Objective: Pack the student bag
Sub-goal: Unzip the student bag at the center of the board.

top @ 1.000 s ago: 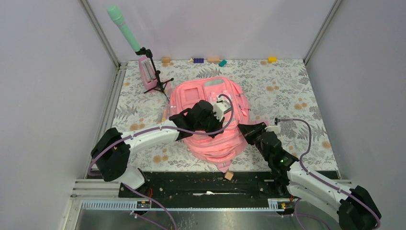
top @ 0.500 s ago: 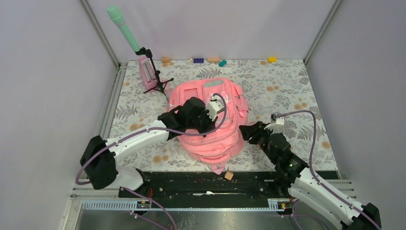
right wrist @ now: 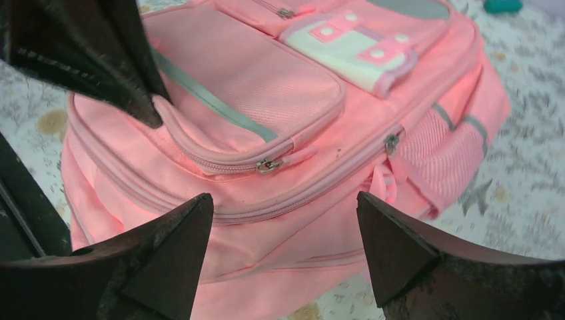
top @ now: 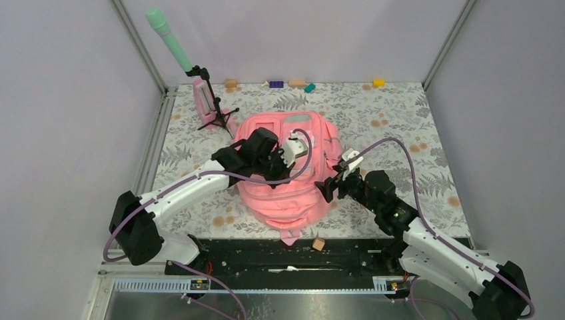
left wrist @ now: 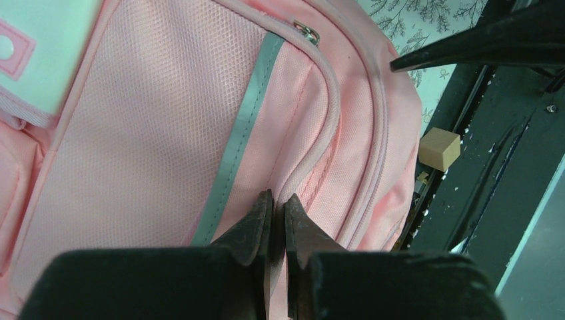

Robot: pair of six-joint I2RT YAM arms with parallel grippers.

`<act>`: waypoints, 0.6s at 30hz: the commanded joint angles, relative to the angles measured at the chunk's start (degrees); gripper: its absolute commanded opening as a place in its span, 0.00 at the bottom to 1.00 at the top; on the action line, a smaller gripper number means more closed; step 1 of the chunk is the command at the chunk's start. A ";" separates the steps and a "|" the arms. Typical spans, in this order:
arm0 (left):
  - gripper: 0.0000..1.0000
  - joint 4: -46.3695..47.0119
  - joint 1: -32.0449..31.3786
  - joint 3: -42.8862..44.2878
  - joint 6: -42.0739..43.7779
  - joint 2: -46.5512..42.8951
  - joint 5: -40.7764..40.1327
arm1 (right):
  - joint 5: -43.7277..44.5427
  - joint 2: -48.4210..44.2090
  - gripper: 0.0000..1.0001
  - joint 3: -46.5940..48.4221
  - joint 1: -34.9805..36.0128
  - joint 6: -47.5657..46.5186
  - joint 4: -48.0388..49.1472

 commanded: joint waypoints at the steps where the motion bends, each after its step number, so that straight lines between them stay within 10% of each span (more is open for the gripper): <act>1: 0.00 -4.19 4.09 2.74 1.82 -2.61 -0.90 | -7.36 2.03 0.86 -1.79 -0.73 -14.57 12.04; 18: 0.00 -4.37 6.05 3.23 1.16 -2.32 2.48 | -23.72 22.30 0.77 9.99 -7.75 -23.76 9.90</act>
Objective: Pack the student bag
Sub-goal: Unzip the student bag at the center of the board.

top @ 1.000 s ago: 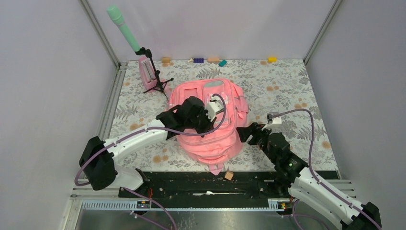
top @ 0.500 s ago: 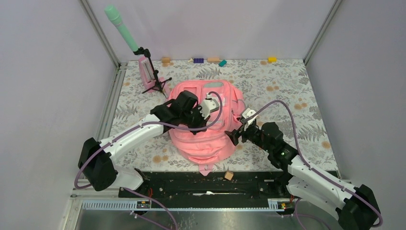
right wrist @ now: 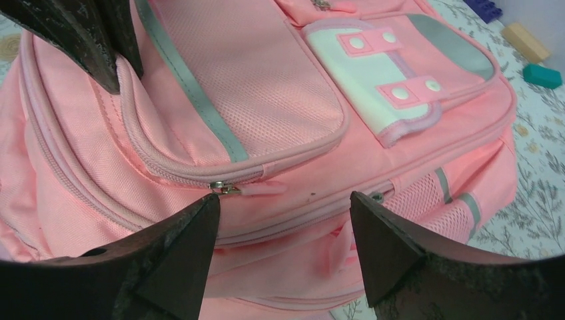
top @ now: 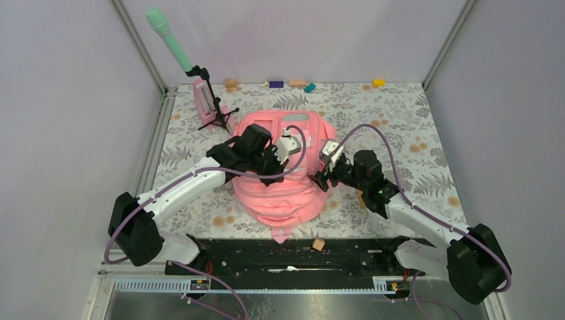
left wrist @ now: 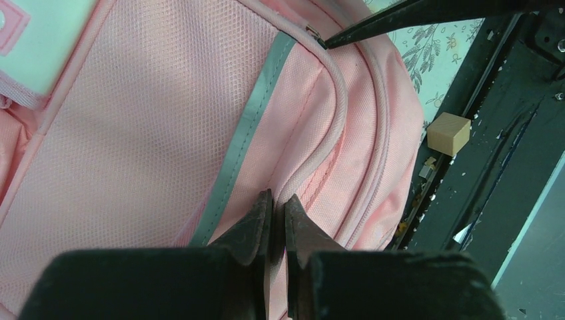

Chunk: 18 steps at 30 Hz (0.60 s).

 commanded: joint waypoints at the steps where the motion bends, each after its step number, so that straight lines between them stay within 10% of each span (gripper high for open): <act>1: 0.00 -0.61 1.48 3.04 -0.85 -1.89 -0.73 | -5.39 4.13 0.77 6.22 -0.26 -6.03 -3.51; 18: 0.00 -0.37 2.27 3.35 -1.38 -1.86 -0.08 | -10.60 8.58 0.83 8.31 0.41 -9.02 -8.65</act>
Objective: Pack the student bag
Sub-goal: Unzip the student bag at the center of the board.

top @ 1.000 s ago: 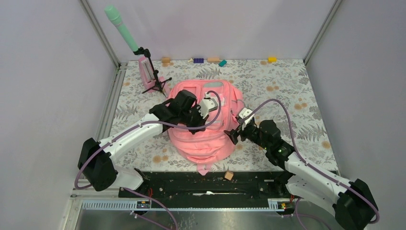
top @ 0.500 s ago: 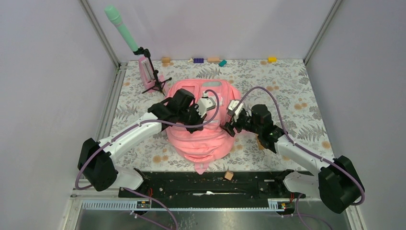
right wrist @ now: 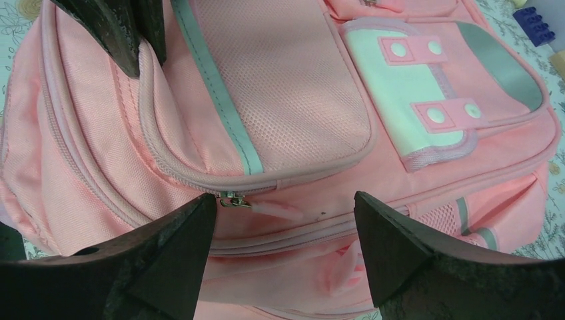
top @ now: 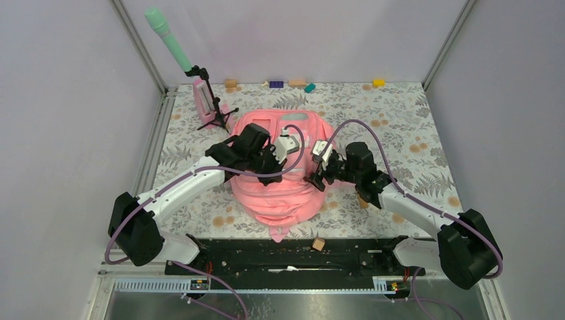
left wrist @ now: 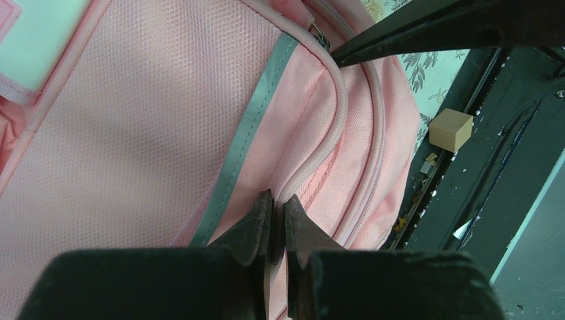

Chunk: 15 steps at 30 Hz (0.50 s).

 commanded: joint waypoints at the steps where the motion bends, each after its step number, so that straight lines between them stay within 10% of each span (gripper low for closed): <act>1: 0.00 0.65 1.23 3.33 -1.51 -1.81 -0.45 | -3.11 0.94 0.83 2.06 1.02 -1.68 -4.34; 10: 0.00 0.84 1.43 3.34 -1.82 -1.80 0.28 | 0.46 1.70 0.82 2.46 3.08 -4.16 -4.45; 15: 0.00 0.95 1.44 3.32 -1.95 -1.59 0.47 | 0.74 4.29 0.59 4.48 3.58 -3.84 -8.01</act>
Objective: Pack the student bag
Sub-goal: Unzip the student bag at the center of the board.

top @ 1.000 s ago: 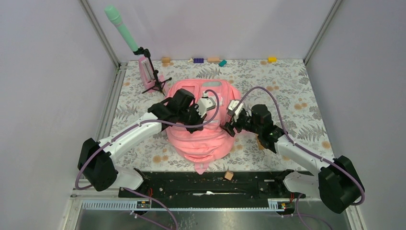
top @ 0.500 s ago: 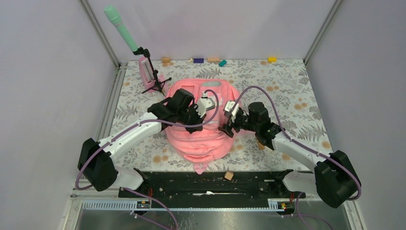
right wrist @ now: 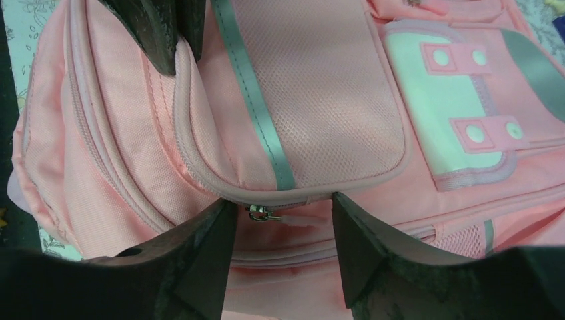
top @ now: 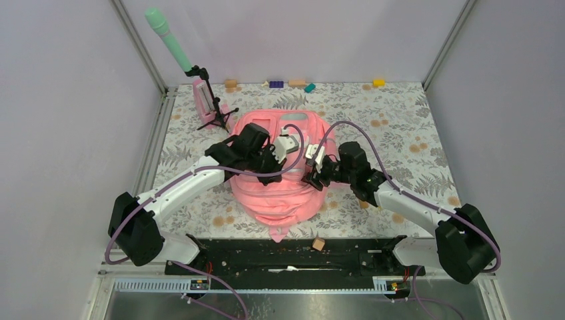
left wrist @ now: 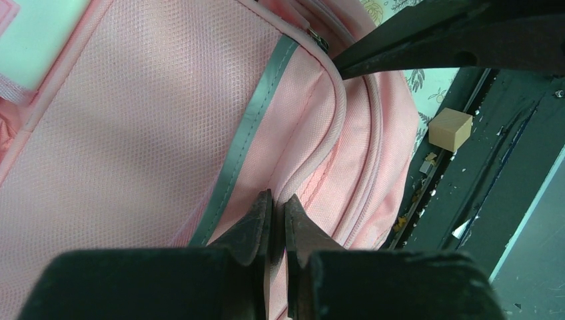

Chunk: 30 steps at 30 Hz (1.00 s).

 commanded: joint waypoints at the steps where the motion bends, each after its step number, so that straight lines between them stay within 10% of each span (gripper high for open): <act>1: 0.00 1.01 1.19 3.29 -1.98 -1.55 -0.22 | 1.09 1.88 0.57 2.37 1.15 -1.01 -6.16; 16: 0.00 1.93 1.23 3.14 -2.80 -1.26 0.58 | 4.31 -4.95 0.00 -0.67 2.56 3.52 -9.23; 30: 0.00 15.01 -0.68 -0.02 -13.50 -0.47 1.27 | 10.20 -3.93 0.00 7.90 7.86 21.37 -26.11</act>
